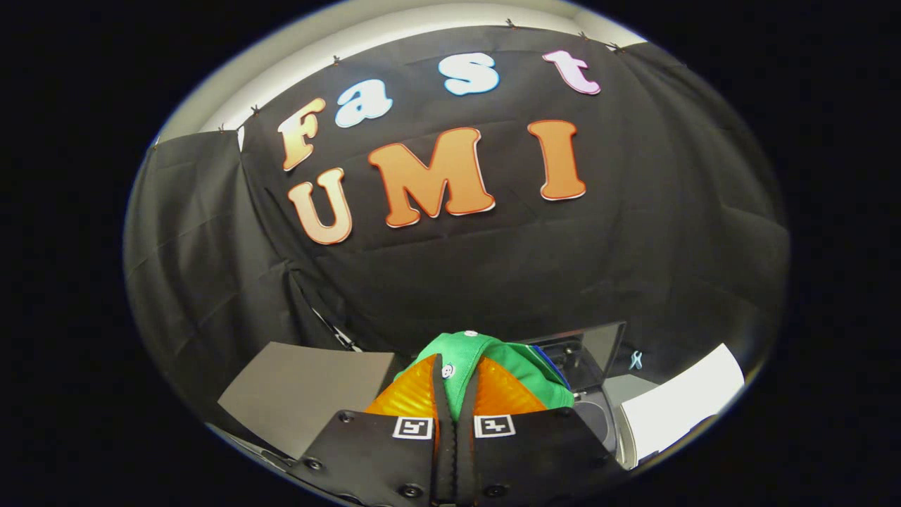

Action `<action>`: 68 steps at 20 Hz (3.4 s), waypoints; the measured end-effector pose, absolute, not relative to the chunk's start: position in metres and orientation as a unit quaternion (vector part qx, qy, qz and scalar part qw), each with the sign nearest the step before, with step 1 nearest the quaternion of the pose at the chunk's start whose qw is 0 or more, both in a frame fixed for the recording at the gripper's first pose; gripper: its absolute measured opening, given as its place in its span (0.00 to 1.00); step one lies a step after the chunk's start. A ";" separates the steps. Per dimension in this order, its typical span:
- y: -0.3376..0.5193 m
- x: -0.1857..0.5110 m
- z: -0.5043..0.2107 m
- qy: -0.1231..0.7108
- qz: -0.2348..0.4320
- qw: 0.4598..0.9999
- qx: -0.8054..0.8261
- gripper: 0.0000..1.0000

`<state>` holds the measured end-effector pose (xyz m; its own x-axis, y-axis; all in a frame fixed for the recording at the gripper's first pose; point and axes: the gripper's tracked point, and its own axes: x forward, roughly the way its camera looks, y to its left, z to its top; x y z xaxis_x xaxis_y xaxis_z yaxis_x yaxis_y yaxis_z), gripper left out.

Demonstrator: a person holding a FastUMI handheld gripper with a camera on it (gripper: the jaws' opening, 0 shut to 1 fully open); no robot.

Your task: Put the clothes into the washing machine and then close the washing machine lid.

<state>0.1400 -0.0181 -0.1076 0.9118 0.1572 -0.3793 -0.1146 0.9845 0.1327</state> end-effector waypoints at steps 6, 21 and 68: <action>-0.081 0.145 -0.163 0.237 0.037 0.970 0.046 0.08; -0.109 0.158 -0.318 0.355 0.048 0.932 0.056 0.08; -0.101 0.146 -0.395 0.458 0.026 0.888 -0.027 1.00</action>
<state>0.1461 -0.1011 -0.3950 0.5795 0.0215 -0.8147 -0.0701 0.9973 -0.0236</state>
